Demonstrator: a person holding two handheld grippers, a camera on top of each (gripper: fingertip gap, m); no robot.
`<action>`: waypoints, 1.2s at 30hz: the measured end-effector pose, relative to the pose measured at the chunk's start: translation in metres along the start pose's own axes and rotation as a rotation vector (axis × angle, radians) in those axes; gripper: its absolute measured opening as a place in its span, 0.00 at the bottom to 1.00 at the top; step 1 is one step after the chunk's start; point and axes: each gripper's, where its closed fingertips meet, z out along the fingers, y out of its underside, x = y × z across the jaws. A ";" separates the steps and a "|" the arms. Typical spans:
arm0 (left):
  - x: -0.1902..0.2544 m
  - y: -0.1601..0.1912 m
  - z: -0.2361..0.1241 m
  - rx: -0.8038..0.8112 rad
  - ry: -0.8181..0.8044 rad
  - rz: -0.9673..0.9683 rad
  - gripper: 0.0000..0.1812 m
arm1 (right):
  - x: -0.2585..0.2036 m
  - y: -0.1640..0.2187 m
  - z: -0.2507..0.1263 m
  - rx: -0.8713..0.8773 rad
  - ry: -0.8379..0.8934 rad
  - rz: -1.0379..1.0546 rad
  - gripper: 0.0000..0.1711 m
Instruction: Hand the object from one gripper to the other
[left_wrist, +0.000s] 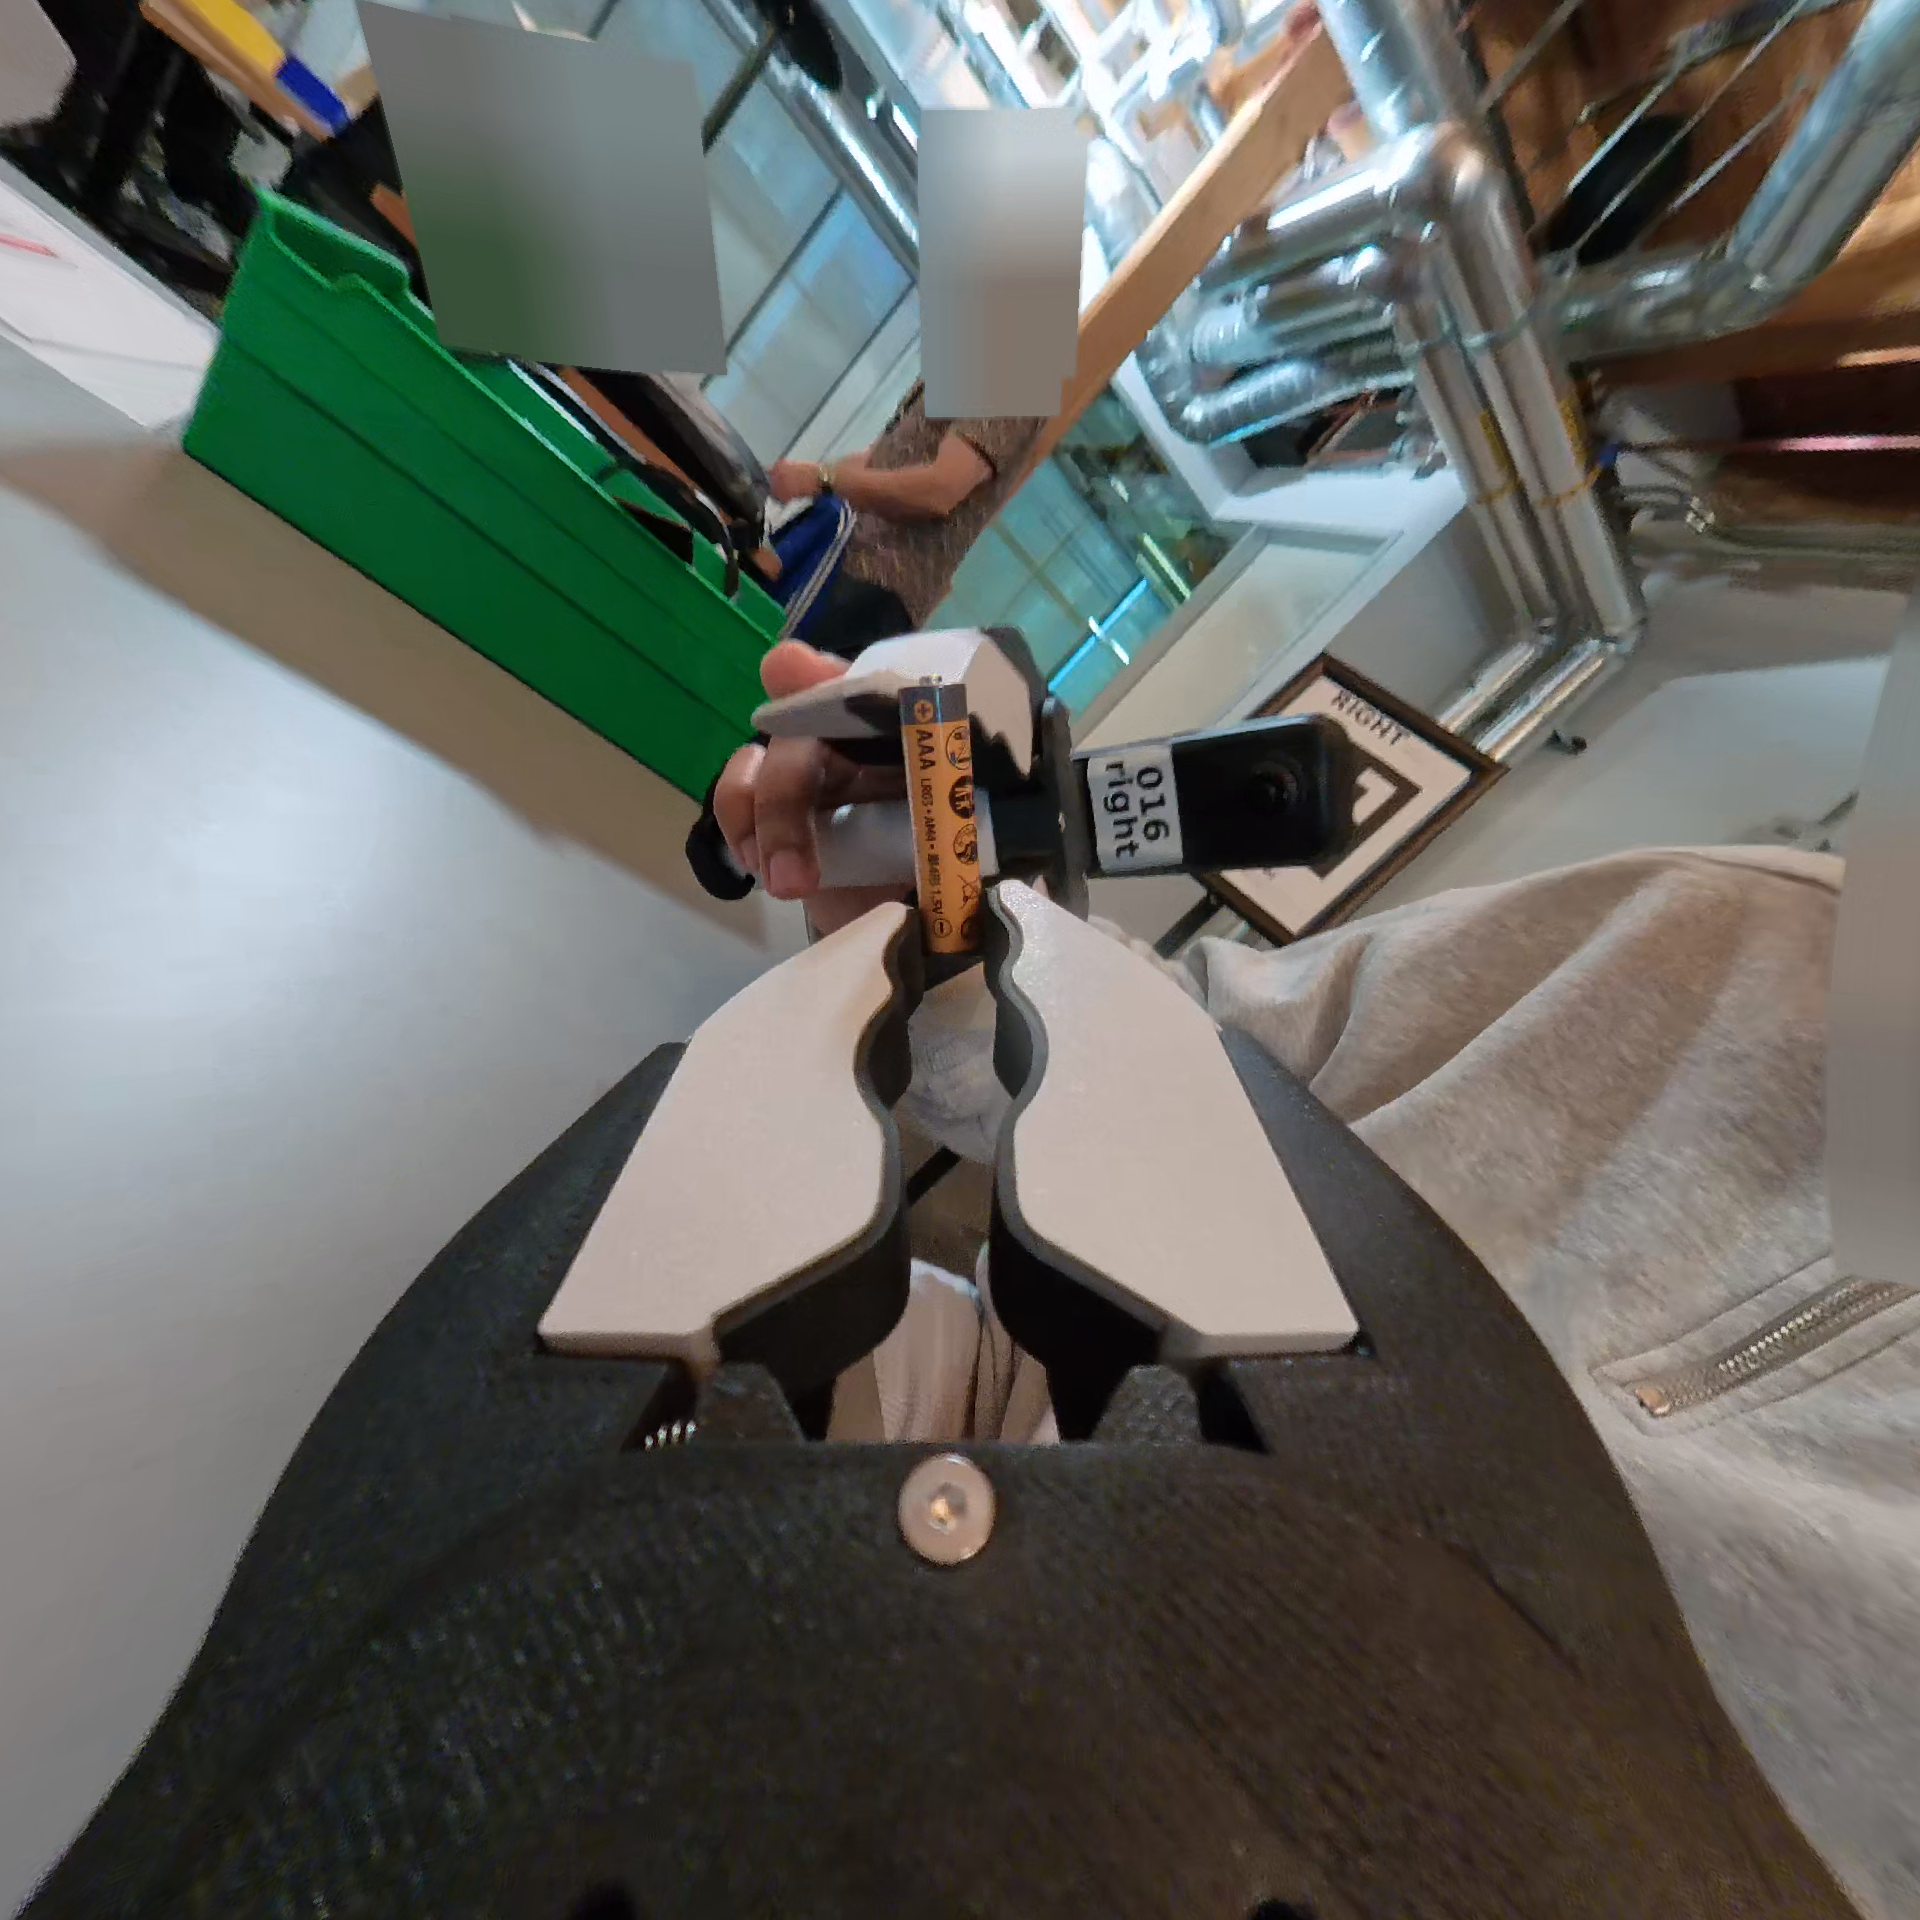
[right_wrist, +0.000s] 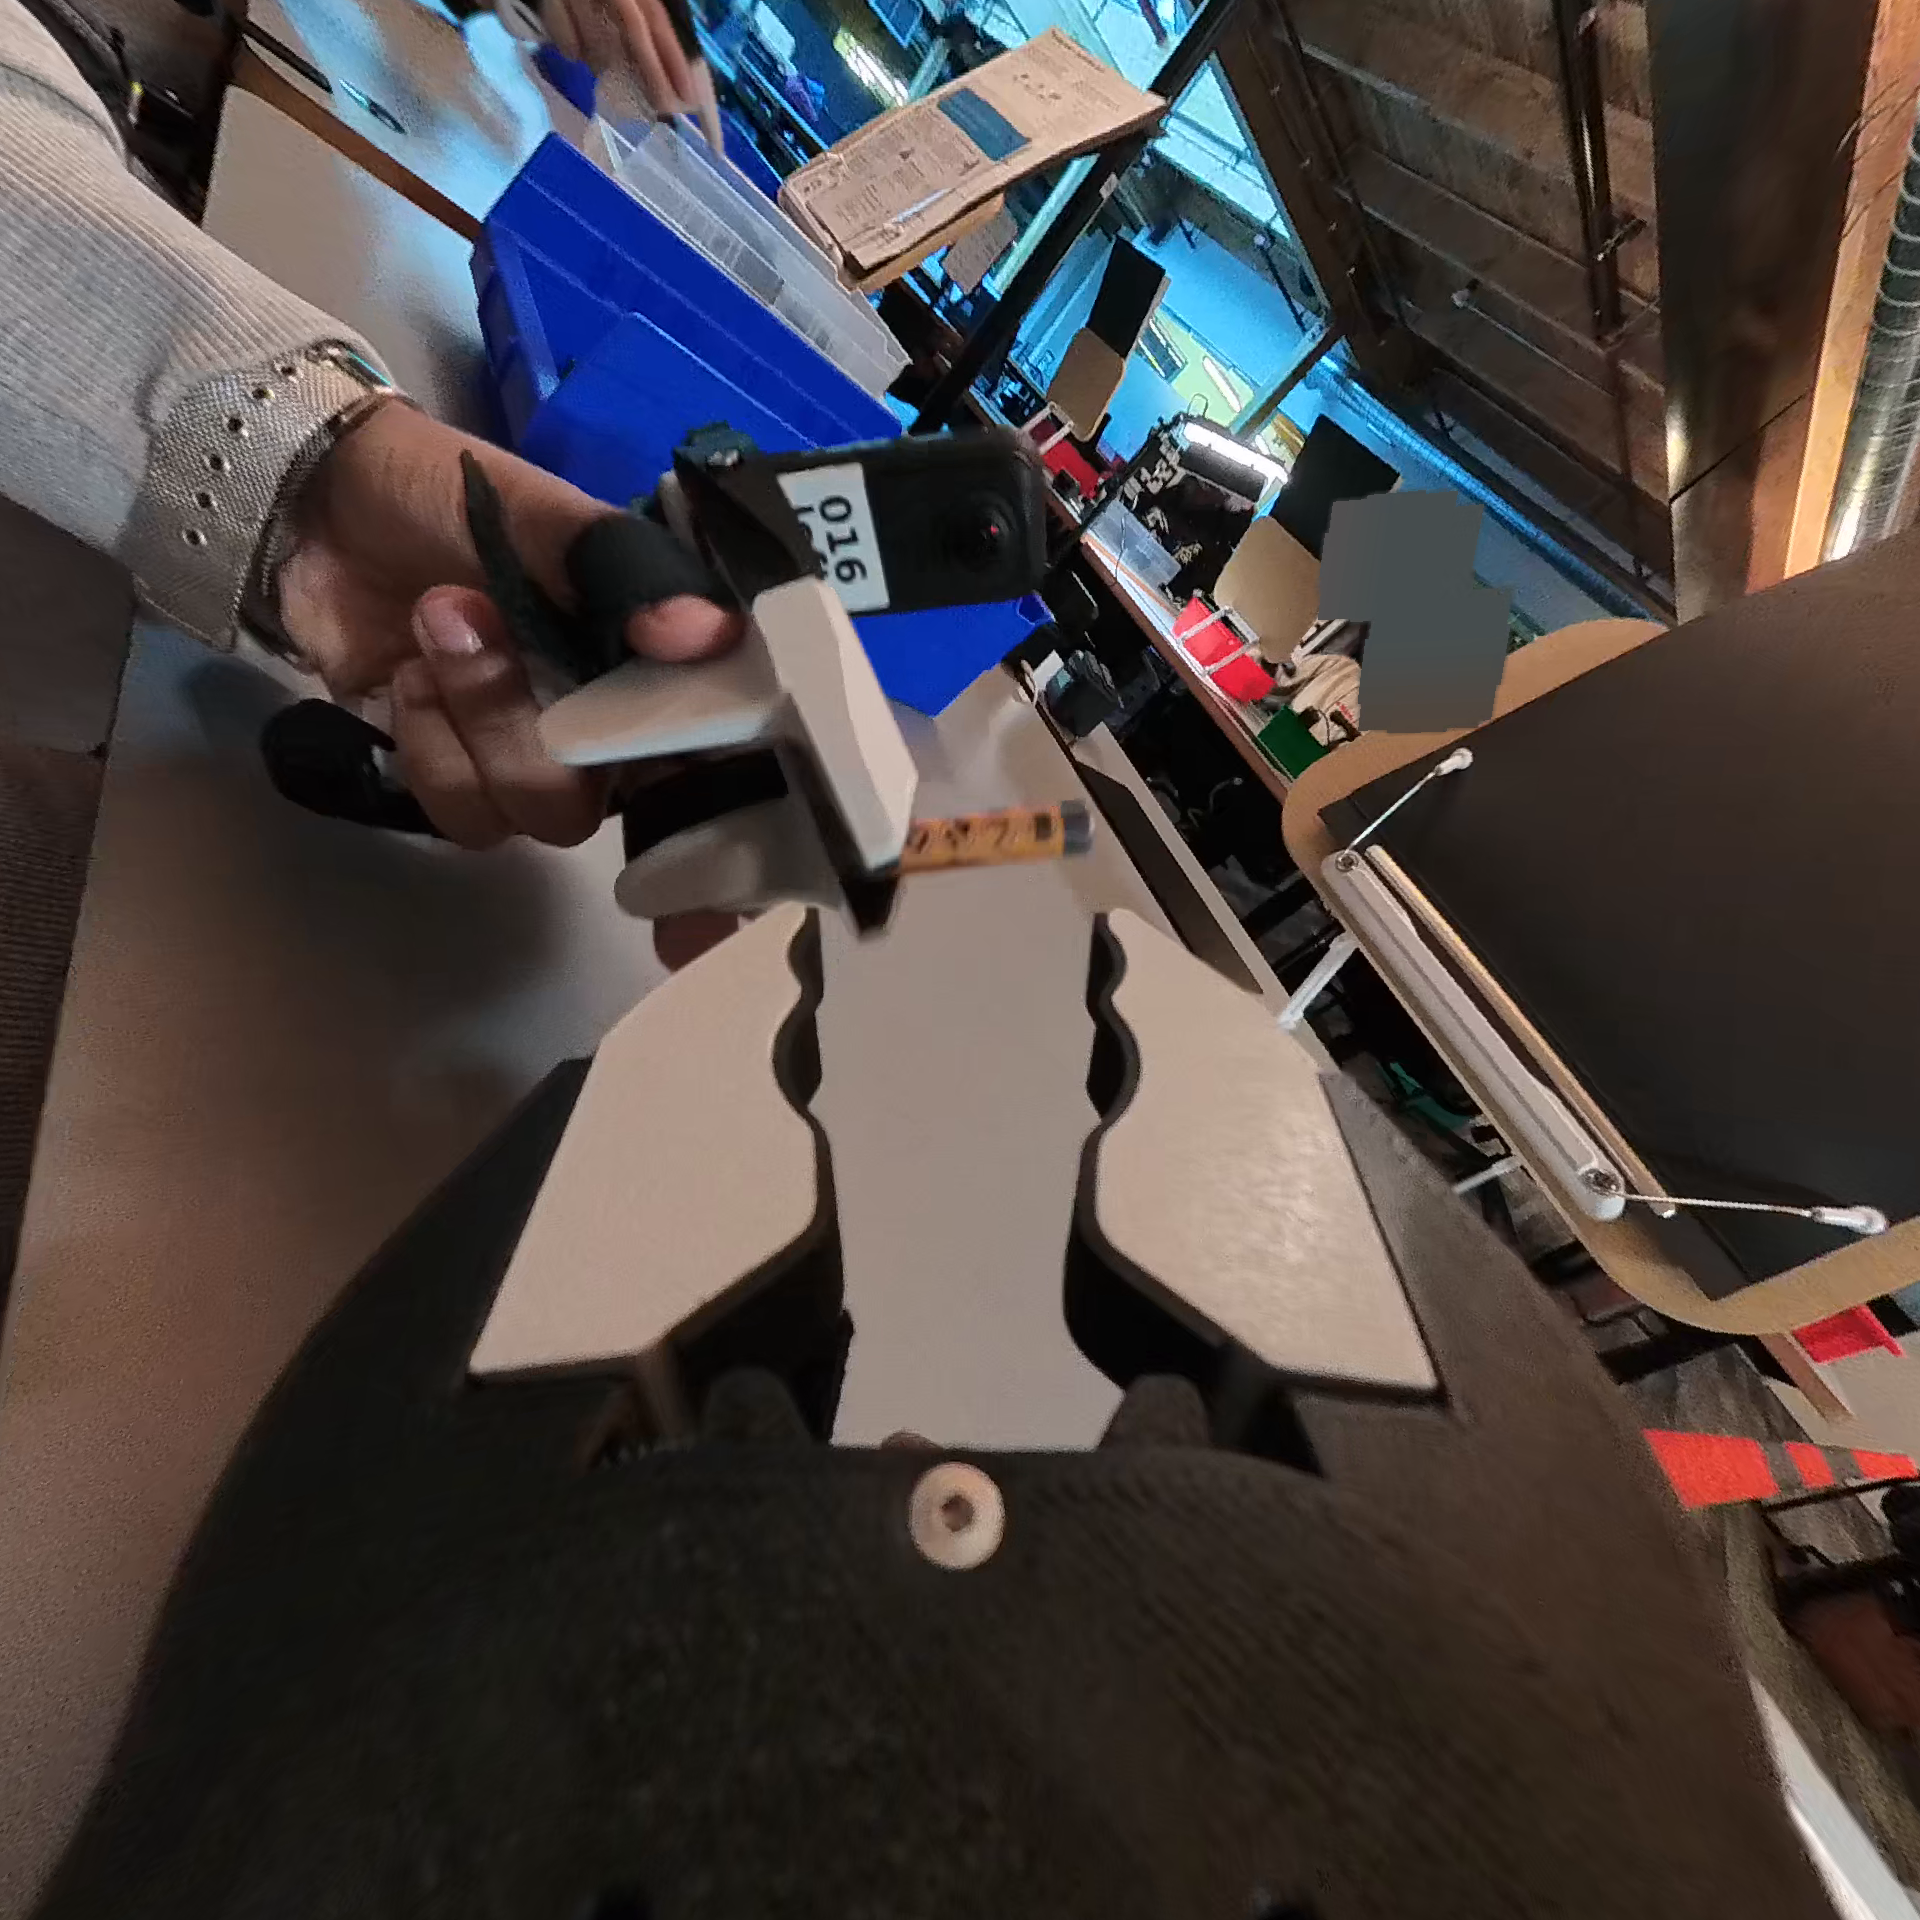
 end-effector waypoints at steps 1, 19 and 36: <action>0.000 -0.005 -0.003 0.027 -0.003 0.003 0.06 | 0.001 0.002 0.000 -0.001 0.000 0.015 0.29; 0.002 -0.008 0.001 0.047 -0.150 0.373 0.06 | 0.012 -0.027 -0.002 0.254 -0.253 1.039 0.15; 0.011 -0.001 0.009 0.025 -0.104 0.413 0.06 | -0.001 -0.035 -0.001 0.224 -0.315 0.953 0.06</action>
